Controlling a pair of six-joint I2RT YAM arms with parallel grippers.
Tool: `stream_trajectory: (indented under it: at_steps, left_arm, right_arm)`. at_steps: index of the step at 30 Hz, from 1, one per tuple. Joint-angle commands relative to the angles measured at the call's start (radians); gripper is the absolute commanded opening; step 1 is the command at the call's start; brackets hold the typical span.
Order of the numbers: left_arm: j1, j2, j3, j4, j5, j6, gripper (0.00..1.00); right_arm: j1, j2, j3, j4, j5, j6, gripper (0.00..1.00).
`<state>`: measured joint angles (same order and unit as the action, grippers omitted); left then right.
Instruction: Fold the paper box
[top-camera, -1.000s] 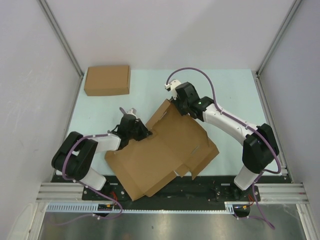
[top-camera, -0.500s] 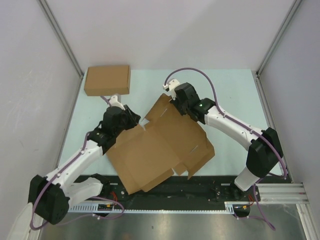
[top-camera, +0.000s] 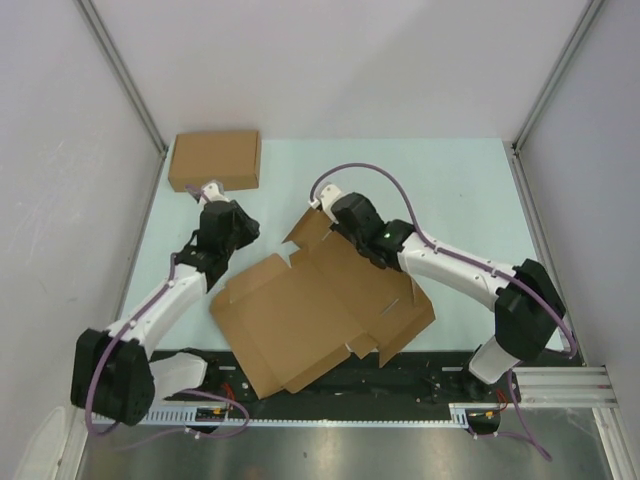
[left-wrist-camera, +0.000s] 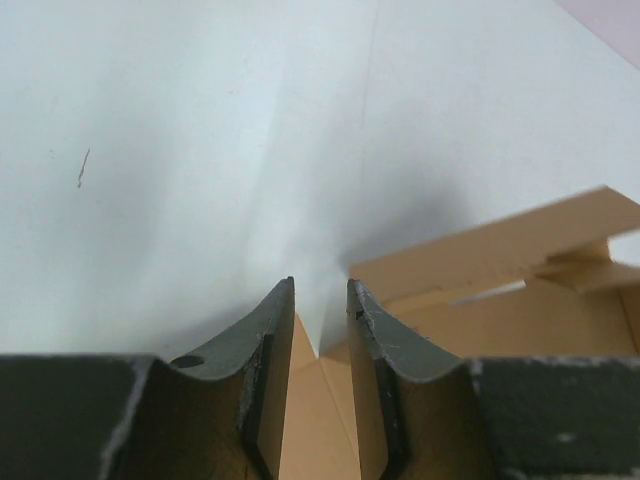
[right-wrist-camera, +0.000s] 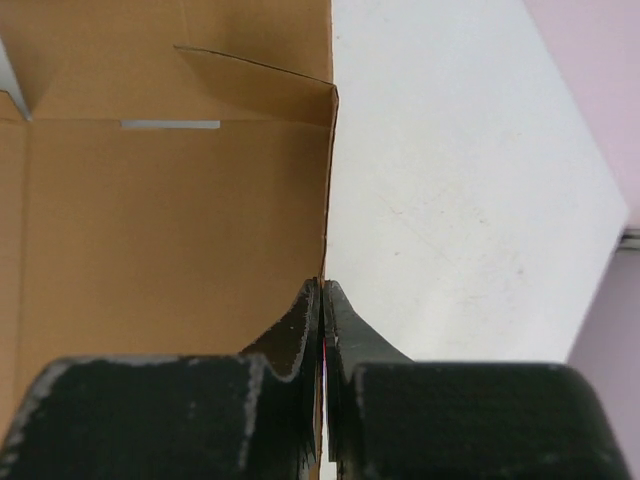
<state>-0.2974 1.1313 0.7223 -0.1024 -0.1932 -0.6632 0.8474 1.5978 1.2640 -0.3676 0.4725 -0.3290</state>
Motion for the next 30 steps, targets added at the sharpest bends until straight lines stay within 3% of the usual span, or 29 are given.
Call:
stream_trajectory:
  at_steps: [1,8,14,19,25,27,30]
  left_arm:
    - [0.053,0.11,0.089,0.173,0.081,0.002,0.33]
    - [0.109,0.274,0.089,0.431,0.313,-0.045,0.37]
    - [0.132,0.312,0.034,0.622,0.344,-0.111,0.39]
    - [0.132,0.386,0.071,0.707,0.376,-0.127,0.4]
    - [0.132,0.487,0.074,0.796,0.428,-0.134,0.42]
    - [0.135,0.502,0.086,0.785,0.449,-0.141,0.47]
    - [0.147,0.53,0.176,0.608,0.466,-0.18,0.64]
  right_arm:
    - [0.067,-0.035,-0.054,0.104,0.161,-0.096,0.0]
    - [0.159,0.001,-0.118,0.249,0.384,-0.28,0.0]
    - [0.165,0.04,-0.209,0.642,0.538,-0.64,0.0]
    - [0.141,0.102,-0.222,0.964,0.517,-0.918,0.0]
    - [0.134,0.151,-0.314,1.214,0.511,-0.984,0.0]
    - [0.127,0.157,-0.318,1.214,0.52,-0.951,0.0]
    - [0.119,0.137,-0.319,1.116,0.496,-0.845,0.0]
